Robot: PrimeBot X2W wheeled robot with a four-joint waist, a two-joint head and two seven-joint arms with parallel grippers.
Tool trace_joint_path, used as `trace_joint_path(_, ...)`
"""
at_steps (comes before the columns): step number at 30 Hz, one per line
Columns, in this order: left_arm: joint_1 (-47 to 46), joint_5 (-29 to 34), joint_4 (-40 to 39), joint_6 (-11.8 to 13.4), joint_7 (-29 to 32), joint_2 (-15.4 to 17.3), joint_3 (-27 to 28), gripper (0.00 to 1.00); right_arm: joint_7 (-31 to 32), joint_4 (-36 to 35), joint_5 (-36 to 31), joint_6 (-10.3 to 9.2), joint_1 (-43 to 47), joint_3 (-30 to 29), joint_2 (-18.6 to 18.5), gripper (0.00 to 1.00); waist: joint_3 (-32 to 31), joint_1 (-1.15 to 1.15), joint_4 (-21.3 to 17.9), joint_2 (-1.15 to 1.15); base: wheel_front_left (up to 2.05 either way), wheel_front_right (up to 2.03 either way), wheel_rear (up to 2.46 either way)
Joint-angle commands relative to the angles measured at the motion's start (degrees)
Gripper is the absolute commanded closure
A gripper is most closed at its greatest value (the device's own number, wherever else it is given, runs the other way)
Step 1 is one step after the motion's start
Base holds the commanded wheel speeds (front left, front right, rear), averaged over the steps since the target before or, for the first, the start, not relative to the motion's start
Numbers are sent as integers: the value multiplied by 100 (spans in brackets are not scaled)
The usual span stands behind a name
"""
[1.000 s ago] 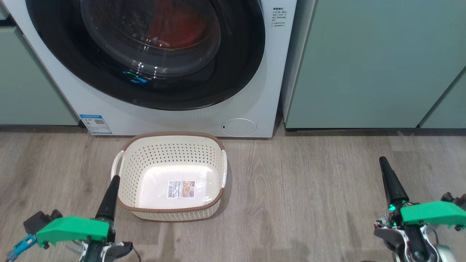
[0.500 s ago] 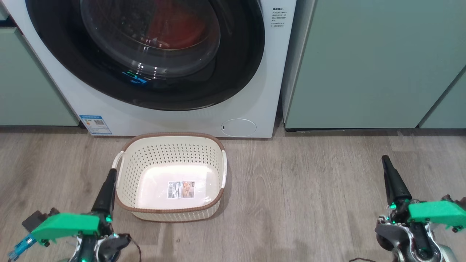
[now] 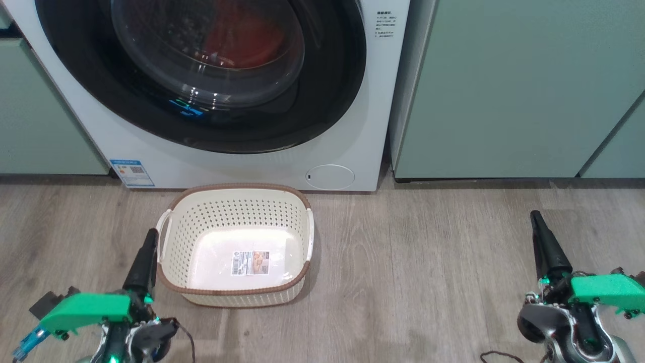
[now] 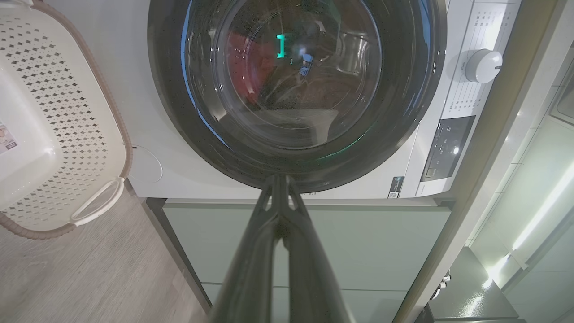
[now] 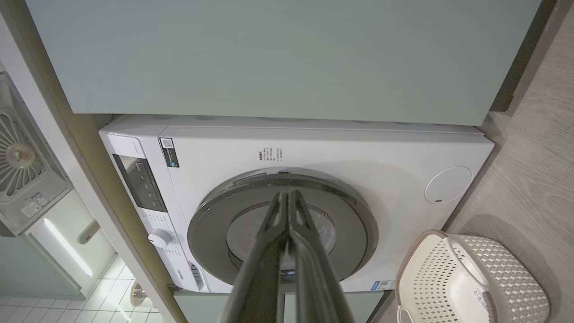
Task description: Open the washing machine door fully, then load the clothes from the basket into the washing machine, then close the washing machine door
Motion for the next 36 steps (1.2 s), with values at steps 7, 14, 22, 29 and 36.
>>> trace_joint_path(7,-275,-24,-168,-54,44,19,205,100,37,-184,-2,0,-276,86,-74,100,0,0,0,0,0,0,0)
trace_joint_path(14,-276,-15,-168,-54,53,12,216,100,47,-184,-12,0,-277,74,-66,100,0,0,0,0,0,0,0)
trace_joint_path(22,-277,-5,-167,-54,62,3,228,100,57,-183,-23,0,-278,61,-57,100,0,0,0,0,0,0,0)
trace_joint_path(29,-278,3,-167,-54,70,-3,237,100,65,-182,-31,0,-279,51,-50,100,0,0,0,0,0,0,0)
trace_joint_path(36,-278,10,-167,-54,77,-9,246,100,72,-182,-39,0,-280,42,-43,100,0,0,0,0,0,0,0)
